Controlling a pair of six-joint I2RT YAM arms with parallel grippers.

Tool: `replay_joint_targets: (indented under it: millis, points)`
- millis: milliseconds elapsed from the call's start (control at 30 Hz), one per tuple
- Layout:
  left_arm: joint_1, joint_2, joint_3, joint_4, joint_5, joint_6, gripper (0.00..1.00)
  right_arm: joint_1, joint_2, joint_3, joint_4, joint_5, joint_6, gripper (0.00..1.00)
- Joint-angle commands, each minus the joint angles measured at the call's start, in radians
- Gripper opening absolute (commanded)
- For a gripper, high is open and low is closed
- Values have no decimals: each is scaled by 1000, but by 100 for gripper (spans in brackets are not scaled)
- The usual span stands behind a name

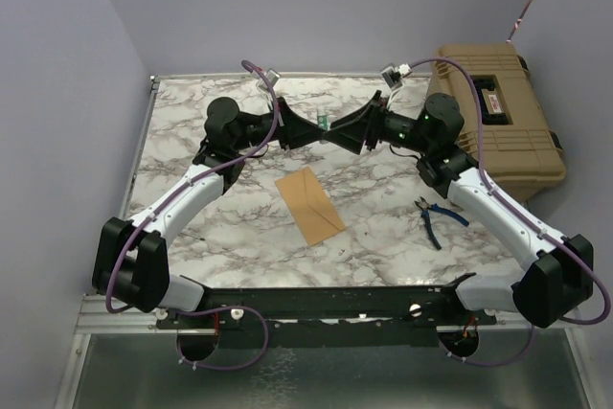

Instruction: Place the letter into the envelope and seal it

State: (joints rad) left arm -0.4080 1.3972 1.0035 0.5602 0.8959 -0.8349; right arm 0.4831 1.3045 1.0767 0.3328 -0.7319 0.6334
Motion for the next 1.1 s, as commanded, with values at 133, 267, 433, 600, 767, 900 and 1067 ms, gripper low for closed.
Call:
replay_joint_targets:
  millis: [133,267,433,600,767,900,1067]
  points:
    - [3,15,7,26,-145,-86,0,17,-9,-26,-171,69,-119,68]
    - [3,12,11,31,-141,-101,0,27,19,-3,-163,63,-119,65]
    - [1,6,3,38,-138,-111,0,34,69,39,-132,60,-104,59]
    - [1,3,-1,60,-136,-124,0,34,94,57,-107,79,-90,52]
    - [0,-1,-10,73,-135,-131,0,34,88,45,-63,103,-69,47]
    - [0,-4,-17,86,-134,-136,0,35,90,43,-39,91,-52,46]
    - [0,-8,-21,98,-126,-139,0,35,91,37,-27,106,-35,48]
